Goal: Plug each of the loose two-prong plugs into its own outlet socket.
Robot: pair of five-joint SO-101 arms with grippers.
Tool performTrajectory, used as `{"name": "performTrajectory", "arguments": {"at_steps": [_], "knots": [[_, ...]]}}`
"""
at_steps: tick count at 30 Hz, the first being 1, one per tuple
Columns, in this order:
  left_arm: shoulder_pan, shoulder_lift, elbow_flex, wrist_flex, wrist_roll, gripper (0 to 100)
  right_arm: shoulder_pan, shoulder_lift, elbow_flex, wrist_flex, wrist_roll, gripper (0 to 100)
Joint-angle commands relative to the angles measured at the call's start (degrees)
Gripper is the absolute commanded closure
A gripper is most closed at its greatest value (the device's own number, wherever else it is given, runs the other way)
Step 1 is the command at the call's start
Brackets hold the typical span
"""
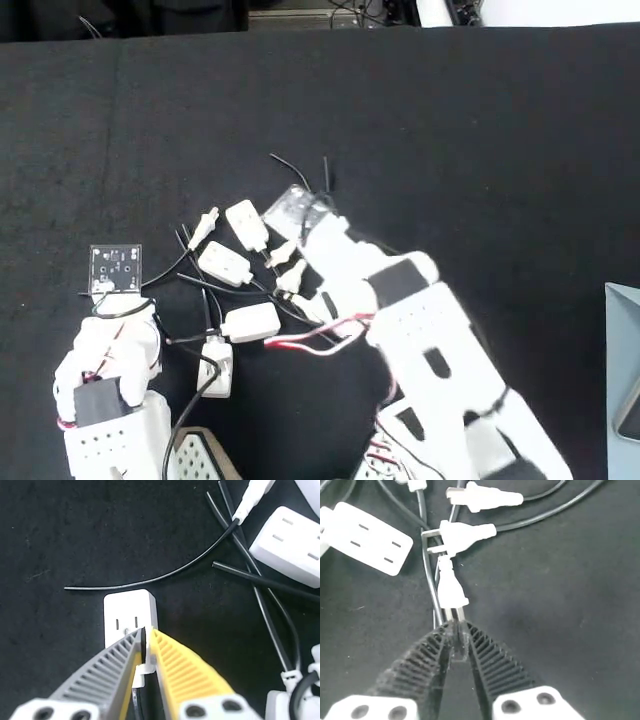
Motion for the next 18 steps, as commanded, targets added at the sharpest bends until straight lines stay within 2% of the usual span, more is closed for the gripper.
{"name": "performTrajectory", "arguments": {"at_steps": [1, 7, 18], "knots": [[-1.1, -0.2, 0.2, -0.2, -3.0, 95, -0.9, 6.8, -4.6, -2.0, 0.4, 97.1], [-1.1, -0.2, 0.3, -0.2, -4.7, 95, -0.9, 19.4, -11.8, 1.0, 0.0, 80.1], [-1.1, -0.2, 0.4, -0.2, -4.7, 95, -1.0, 37.2, -21.5, 1.6, 0.0, 79.5]]}}
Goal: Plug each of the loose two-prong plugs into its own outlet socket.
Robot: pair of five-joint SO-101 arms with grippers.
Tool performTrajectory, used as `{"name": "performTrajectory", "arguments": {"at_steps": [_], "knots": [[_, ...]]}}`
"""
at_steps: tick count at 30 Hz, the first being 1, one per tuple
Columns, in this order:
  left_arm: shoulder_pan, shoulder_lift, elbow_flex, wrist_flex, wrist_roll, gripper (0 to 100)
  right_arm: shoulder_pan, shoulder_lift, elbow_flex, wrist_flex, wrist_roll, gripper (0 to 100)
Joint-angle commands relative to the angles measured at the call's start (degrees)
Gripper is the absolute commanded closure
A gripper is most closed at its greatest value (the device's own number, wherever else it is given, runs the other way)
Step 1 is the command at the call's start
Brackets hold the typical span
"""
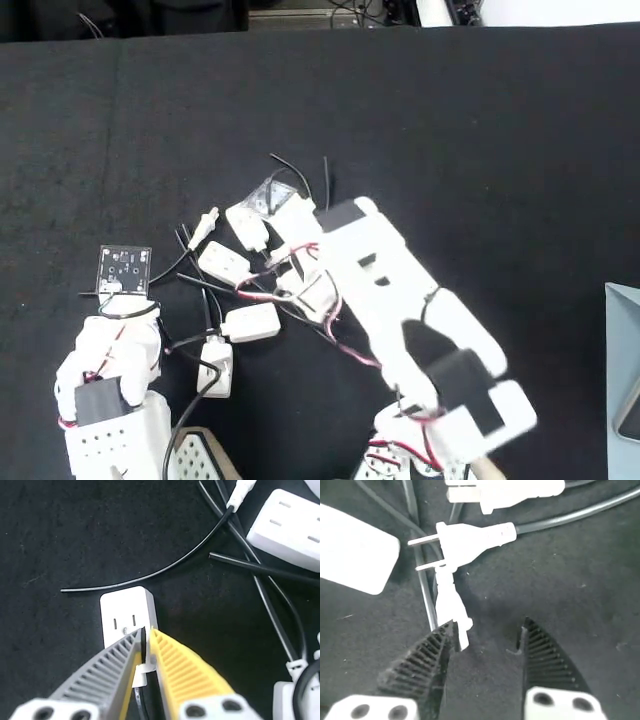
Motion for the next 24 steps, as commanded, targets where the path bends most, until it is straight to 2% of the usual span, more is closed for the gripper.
{"name": "performTrajectory", "arguments": {"at_steps": [1, 8, 14, 24], "knots": [[-1.0, -0.2, -0.4, -0.2, -0.5, 95, -0.9, 3.7, -4.4, 0.4, 0.0, 79.5], [-0.9, -0.2, -0.4, -0.2, -0.5, 95, -0.9, 9.1, -6.6, 0.3, 0.0, 79.5], [-0.9, -0.2, -0.4, -0.2, -0.5, 95, -1.9, 11.5, -7.6, 0.3, 0.0, 86.2], [-0.9, -0.2, 0.0, -0.3, -0.5, 95, -9.8, 11.1, -9.6, 5.3, -4.0, 79.2]]}}
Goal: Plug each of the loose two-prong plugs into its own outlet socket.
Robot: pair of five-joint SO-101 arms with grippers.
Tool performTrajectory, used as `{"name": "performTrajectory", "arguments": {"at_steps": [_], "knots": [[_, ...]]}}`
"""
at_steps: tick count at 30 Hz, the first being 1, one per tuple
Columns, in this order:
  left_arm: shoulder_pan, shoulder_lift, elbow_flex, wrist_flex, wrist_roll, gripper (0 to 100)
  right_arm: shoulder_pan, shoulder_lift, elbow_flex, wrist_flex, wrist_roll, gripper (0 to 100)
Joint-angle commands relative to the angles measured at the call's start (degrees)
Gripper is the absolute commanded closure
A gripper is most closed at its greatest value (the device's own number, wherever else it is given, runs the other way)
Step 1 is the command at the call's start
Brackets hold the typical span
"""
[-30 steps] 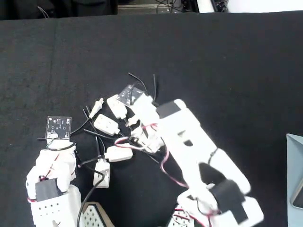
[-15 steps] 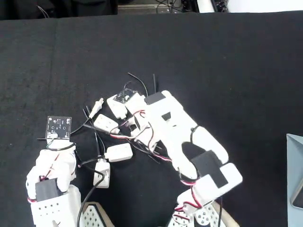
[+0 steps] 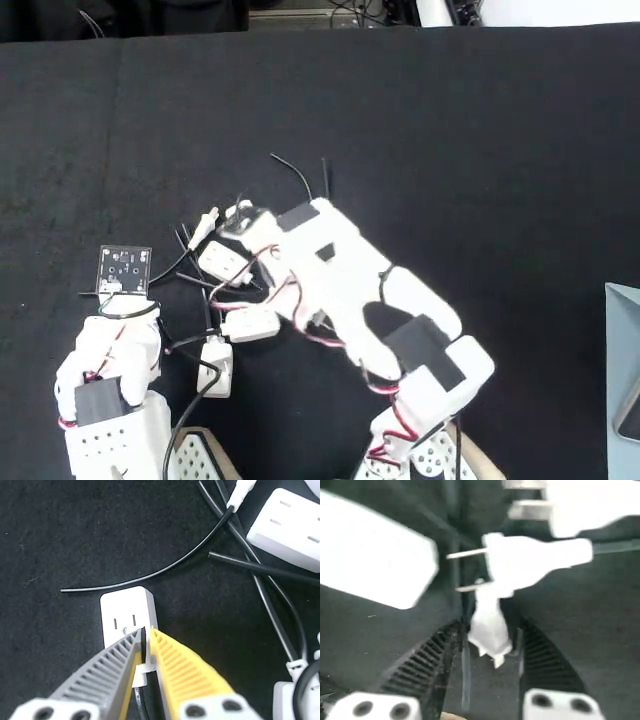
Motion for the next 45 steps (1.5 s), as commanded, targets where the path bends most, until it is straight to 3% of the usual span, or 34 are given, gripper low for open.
{"name": "performTrajectory", "arguments": {"at_steps": [1, 10, 20, 35, 40, 45], "knots": [[-0.9, -0.2, 0.1, -0.3, -0.5, 95, -1.8, -0.4, -3.2, 0.5, -0.9, 79.6], [-0.9, -0.2, 0.2, -0.3, -0.5, 95, 1.0, -0.4, -2.9, -0.1, -0.6, 93.9], [-0.9, -0.2, 0.3, -0.3, -0.6, 95, 2.7, -2.2, -3.5, 4.7, -0.4, 98.7], [-1.0, -0.2, 1.0, -1.5, -0.6, 95, 16.7, -26.4, -9.8, 16.4, 5.8, 98.7], [-1.0, -0.2, 1.0, -1.4, -0.6, 95, 26.5, -23.7, -7.5, 12.3, 8.4, 98.7], [-1.0, -0.2, 1.0, -1.4, -0.6, 95, 30.2, -14.8, -2.9, 5.7, 9.5, 98.7]]}}
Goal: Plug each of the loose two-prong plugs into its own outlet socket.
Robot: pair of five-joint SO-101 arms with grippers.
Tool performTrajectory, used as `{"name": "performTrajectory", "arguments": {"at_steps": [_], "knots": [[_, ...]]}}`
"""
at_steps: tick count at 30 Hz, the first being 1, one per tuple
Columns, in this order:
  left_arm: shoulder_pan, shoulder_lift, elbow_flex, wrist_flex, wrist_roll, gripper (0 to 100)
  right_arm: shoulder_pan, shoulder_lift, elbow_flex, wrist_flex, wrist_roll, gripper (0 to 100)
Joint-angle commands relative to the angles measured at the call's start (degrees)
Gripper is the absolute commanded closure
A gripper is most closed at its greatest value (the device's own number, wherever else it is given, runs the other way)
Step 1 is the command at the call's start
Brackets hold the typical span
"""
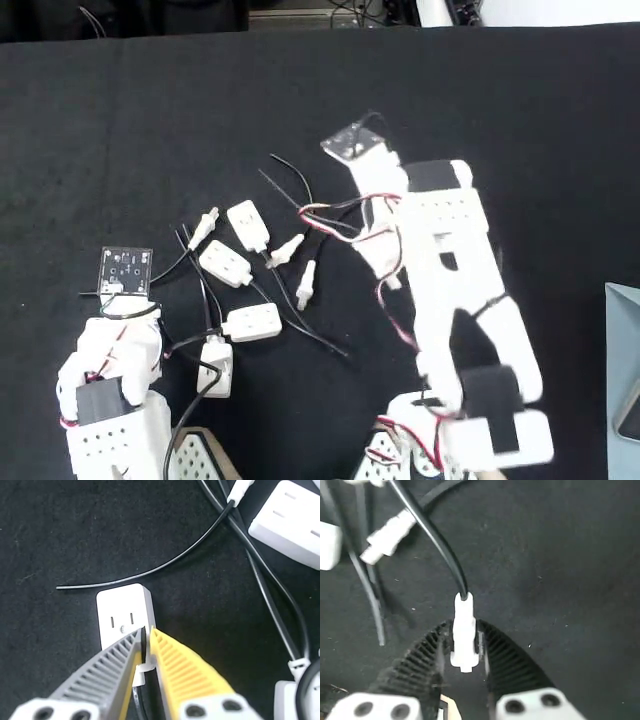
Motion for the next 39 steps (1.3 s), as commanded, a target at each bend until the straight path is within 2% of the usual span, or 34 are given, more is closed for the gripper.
{"name": "performTrajectory", "arguments": {"at_steps": [1, 9, 12, 19, 24, 28, 31, 36, 39], "knots": [[-1.0, 0.3, -0.4, -1.2, -0.6, 95, 2.4, 5.5, 1.1, -4.4, 0.8, 98.7], [-1.0, 0.3, -0.4, -1.2, -0.6, 95, 2.0, 20.3, -1.4, -9.7, 0.4, 98.2], [-1.0, 0.3, -0.4, -1.2, -0.6, 95, 2.1, 23.8, -3.4, -8.8, 0.4, 93.5], [-1.0, 0.3, -0.4, -1.2, -0.6, 95, 2.1, 25.0, -7.0, -5.3, 0.4, 91.8], [-1.0, 0.3, -0.4, -1.2, -0.6, 95, 2.4, 25.0, -7.0, -5.3, 0.6, 98.3], [-1.0, 0.3, -0.4, -1.3, -0.6, 95, 2.1, 24.8, -7.3, -3.6, 0.8, 98.7], [-1.0, 0.3, -0.4, -1.9, -0.6, 95, 1.1, 22.2, -8.2, -0.9, 0.8, 98.7], [-1.0, 0.3, -1.2, -6.6, 0.1, 95, -1.6, 9.5, -7.7, 2.5, 0.4, 98.7], [-1.0, 0.3, -3.0, -10.2, 5.1, 95, -3.8, 0.5, -6.0, 3.1, -0.4, 98.7]]}}
